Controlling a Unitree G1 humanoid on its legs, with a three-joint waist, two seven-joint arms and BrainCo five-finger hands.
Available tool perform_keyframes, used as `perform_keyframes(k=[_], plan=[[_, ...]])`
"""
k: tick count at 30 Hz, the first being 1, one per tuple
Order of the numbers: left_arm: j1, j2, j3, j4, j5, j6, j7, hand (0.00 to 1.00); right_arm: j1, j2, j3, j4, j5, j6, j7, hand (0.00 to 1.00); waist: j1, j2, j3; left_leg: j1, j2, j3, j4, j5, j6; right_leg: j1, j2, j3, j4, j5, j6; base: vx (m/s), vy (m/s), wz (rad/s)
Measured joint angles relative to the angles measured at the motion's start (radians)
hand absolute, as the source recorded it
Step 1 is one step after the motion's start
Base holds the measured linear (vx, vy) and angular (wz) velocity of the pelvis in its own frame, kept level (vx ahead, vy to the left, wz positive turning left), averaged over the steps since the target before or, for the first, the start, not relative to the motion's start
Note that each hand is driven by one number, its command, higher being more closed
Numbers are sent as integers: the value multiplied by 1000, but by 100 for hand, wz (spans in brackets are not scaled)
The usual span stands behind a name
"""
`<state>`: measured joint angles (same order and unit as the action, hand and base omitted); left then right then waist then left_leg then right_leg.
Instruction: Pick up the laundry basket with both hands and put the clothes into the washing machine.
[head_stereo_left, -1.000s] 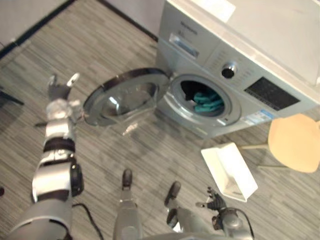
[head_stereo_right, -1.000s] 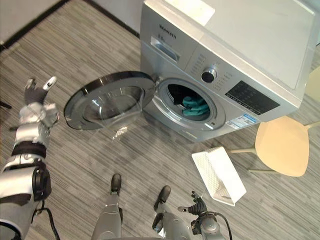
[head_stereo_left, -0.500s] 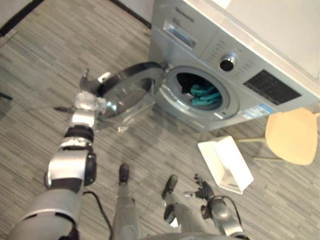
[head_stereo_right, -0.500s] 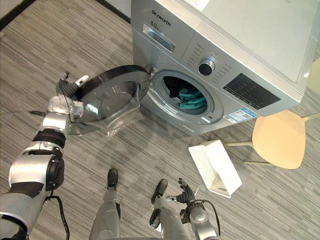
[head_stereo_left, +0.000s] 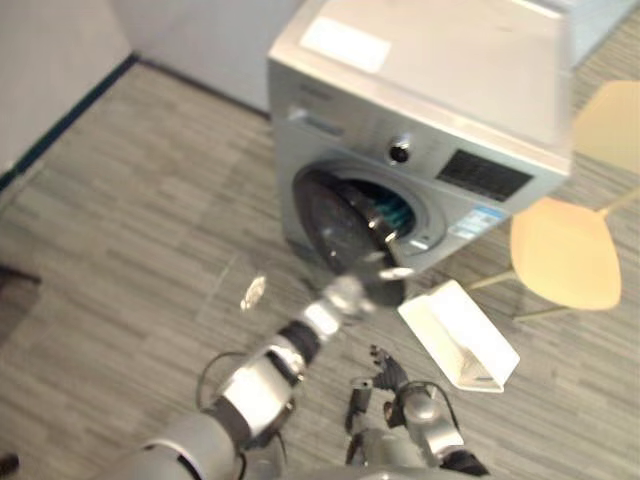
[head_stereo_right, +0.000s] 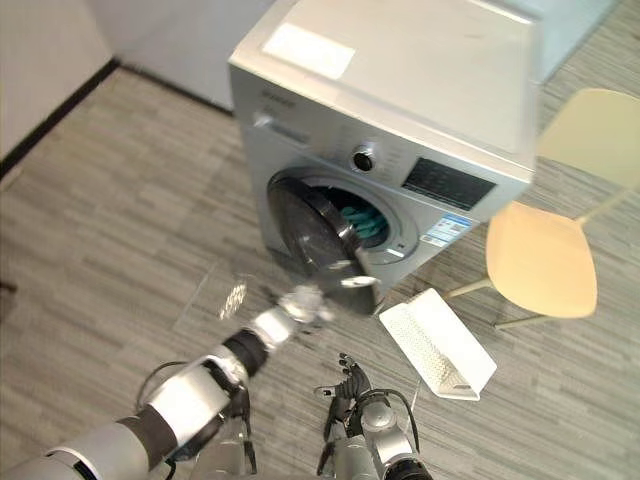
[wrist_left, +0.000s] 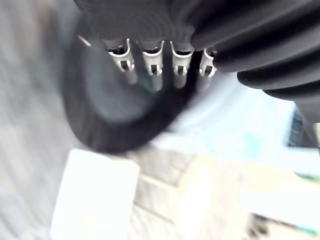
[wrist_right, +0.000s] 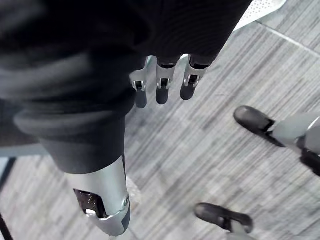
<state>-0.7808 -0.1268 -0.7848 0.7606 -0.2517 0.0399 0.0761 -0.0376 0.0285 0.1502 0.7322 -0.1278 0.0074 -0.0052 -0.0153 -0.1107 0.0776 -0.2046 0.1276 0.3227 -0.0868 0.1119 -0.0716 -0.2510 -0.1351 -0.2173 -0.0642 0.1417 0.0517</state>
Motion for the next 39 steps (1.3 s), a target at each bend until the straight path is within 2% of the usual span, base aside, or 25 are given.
perform_keyframes(k=[1, 2, 3, 6, 11, 14, 17, 19, 20, 21, 23, 24, 26, 27, 28, 31, 34, 35, 37, 38, 39], plan=[[-9, 0, -49, -93, -45, -38, -10, 0, 7, 4, -17, 2, 0, 0, -2, 0, -29, 16, -18, 14, -1, 24, 7, -18, 2, 3, -2, 22, 0, -3, 13, 82, 32, -72], [-16, 0, -71, -126, -67, -53, -12, 0, 14, 3, -28, 4, -1, -1, -5, 0, -33, 21, -23, 21, -1, 38, 14, -25, 1, 3, -2, 35, 0, -3, 15, 91, 18, -60], [-27, 0, -105, -175, -93, -72, -21, 0, 33, 0, -60, 14, -1, -1, -13, 0, -33, 34, -32, 29, 2, 53, 26, -41, -1, 3, 0, 57, -1, -3, 15, 70, -7, -43], [-27, 0, -172, -232, -107, -83, -49, 0, 109, -25, -126, 50, -13, 2, -13, 0, -25, 66, -53, 31, 6, 62, 23, -46, -3, 4, 5, 58, -6, -5, 18, 64, -22, -11], [-19, 2, -225, -264, -83, -84, -90, 0, 171, -39, -165, 77, -33, 0, -14, 0, -32, 71, -56, 34, 2, 28, 18, -44, -4, 24, 0, 25, -9, -10, 24, 38, -20, 17], [90, 7, -224, -318, -22, -95, -101, 0, 170, -38, -168, 85, -34, -4, -14, 0, -26, 71, -57, 32, -9, -12, 17, -41, 0, 45, -13, -9, -9, -18, 35, 6, 12, 36], [213, 60, -192, -330, 42, -121, -123, 0, 133, -34, -168, 124, -31, -14, -16, 0, -27, 72, -57, 23, -17, -35, 15, -35, 5, 51, -18, -31, -14, -19, 36, -1, 11, 27], [326, 151, -125, -326, 73, -123, -130, 0, 112, -38, -164, 128, -30, -30, -17, 0, -28, 82, -56, 14, -27, -60, 14, -31, 8, 57, -25, -48, -24, -17, 35, 8, 16, 23], [352, 171, -101, -322, 81, -123, -137, 0, 104, -39, -164, 130, -29, -33, -17, 0, -29, 84, -55, 7, -30, -70, 14, -29, 10, 56, -24, -57, -28, -17, 36, 14, 14, 37], [399, 202, -40, -293, 109, -123, -139, 0, 77, -44, -161, 157, -24, -39, -17, 0, -28, 87, -52, -9, -33, -81, 13, -22, 12, 53, -24, -76, -30, -16, 37, 20, 7, 40], [419, 226, 8, -233, 167, -122, -139, 0, 48, -52, -156, 173, -19, -39, -17, 0, -27, 89, -46, -19, -37, -100, 10, -15, 14, 53, -25, -85, -33, -15, 38, 14, 13, 30], [414, 245, 32, -169, 253, -123, -140, 0, 14, -59, -141, 177, -19, -39, -17, 0, -28, 86, -29, -21, -38, -99, 7, -12, 16, 48, -26, -83, -33, -12, 40, -17, 39, -1], [384, 274, 46, -59, 376, -122, -140, 0, -53, -67, -119, 167, -19, -44, -17, 0, -31, 82, 5, -38, -40, -82, 8, -7, 21, 16, -26, -68, -33, 4, 35, -27, 44, -27], [353, 283, 45, 21, 497, -119, -140, 0, -97, -76, -99, 147, -20, -47, -18, 0, -33, 80, 39, -55, -41, -67, 13, -6, 23, -6, -26, -46, -33, 16, 36, -31, 40, -43], [322, 289, 46, 92, 592, -113, -139, 0, -140, -78, -90, 134, -20, -55, -19, 0, -44, 77, 74, -77, -40, -54, 21, -5, 24, -35, -26, -27, -33, 29, 33, -37, 37, -43], [239, 286, 53, 206, 773, -94, -125, 0, -175, -78, -72, 99, -19, -76, -52, 0, -72, 67, 145, -129, -33, -17, 35, -4, 25, -103, -23, 16, -33, 50, 42, -59, 23, -37], [105, 291, 109, 233, 839, -91, -85, 0, -160, -86, -71, 74, -14, -83, -84, 0, -87, 46, 192, -179, -29, 4, 40, -4, 24, -168, -19, 48, -31, 67, 35, -44, 9, -28], [-33, 307, 151, 229, 848, -92, -32, 0, -124, -101, -72, 53, 4, -87, -96, 0, -96, 36, 219, -228, -28, 7, 39, 4, 24, -221, -19, 55, -29, 76, 36, -64, 17, -10], [-110, 328, 158, 221, 846, -94, -1, 0, -83, -106, -73, 24, 11, -89, -105, 0, -112, 31, 223, -259, -27, 8, 31, 15, 28, -255, -18, 56, -29, 81, 31, -41, 16, -7], [-189, 349, 158, 166, 815, -91, 22, 0, -1, -116, -80, -33, 14, -98, -110, 0, -119, 26, 226, -288, -25, 19, 18, 22, 24, -296, -18, 63, -30, 84, 30, 4, 12, -13], [-207, 349, 157, 139, 799, -90, 22, 0, 26, -119, -83, -50, 15, -99, -111, 0, -117, 26, 227, -293, -24, 23, 13, 25, 23, -305, -16, 66, -30, 84, 30, 17, 11, -16]])
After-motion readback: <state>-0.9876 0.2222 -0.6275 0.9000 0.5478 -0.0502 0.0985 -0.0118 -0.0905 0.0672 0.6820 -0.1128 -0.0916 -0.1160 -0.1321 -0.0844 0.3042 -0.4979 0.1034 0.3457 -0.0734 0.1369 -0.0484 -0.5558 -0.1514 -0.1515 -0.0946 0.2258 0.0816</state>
